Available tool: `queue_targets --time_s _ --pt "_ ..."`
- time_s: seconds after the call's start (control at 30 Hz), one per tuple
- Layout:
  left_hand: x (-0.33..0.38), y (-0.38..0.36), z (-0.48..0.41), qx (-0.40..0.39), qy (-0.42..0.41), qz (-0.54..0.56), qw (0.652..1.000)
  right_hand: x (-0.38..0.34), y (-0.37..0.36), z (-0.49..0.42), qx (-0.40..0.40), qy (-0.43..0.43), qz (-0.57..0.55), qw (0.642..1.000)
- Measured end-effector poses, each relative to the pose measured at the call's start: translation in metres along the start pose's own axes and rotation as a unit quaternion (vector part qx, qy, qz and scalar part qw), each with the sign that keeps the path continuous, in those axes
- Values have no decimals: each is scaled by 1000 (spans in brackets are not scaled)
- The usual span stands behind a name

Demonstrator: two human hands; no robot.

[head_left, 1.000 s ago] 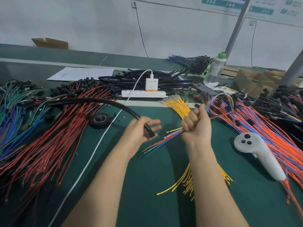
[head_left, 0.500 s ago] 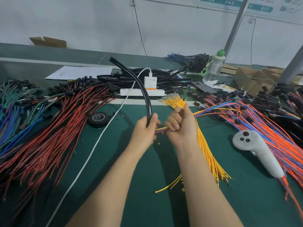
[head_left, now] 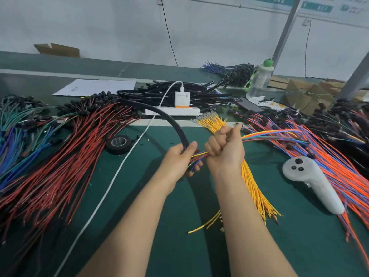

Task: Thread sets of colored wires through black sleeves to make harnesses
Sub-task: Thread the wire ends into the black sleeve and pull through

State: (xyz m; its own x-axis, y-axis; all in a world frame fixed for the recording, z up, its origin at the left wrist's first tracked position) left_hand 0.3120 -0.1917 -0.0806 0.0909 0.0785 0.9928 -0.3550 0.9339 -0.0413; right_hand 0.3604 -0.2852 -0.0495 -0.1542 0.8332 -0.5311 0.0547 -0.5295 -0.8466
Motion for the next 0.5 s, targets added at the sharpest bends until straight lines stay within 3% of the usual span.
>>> queue_targets --time_s 0.2,0.3,0.37,0.5 --pt "2 14 -2 100 2 125 987 -6 0 -3 -38 -18 -48 998" --pt "2 21 -4 105 -14 148 983 -12 4 -5 -31 -2 -72 997" --pt "2 19 -4 69 -17 123 990 -15 6 -5 -22 9 -84 996" --pt "4 5 3 -91 -32 63 993 -20 14 -6 14 20 -112 993"
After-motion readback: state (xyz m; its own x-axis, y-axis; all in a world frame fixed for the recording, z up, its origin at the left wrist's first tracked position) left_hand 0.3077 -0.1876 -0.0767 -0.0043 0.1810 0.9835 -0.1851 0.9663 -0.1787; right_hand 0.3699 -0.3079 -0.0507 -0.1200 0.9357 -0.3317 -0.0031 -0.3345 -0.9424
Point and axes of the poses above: each hand's wrist, its own z-axis away from the middle knuckle, its own y-axis out of the back of the hand, x = y × z, the point moved 5 cm from there along -z, towards the middle knuckle, and after that the axes turned 3 degrees about x, right-handed, at the moved point
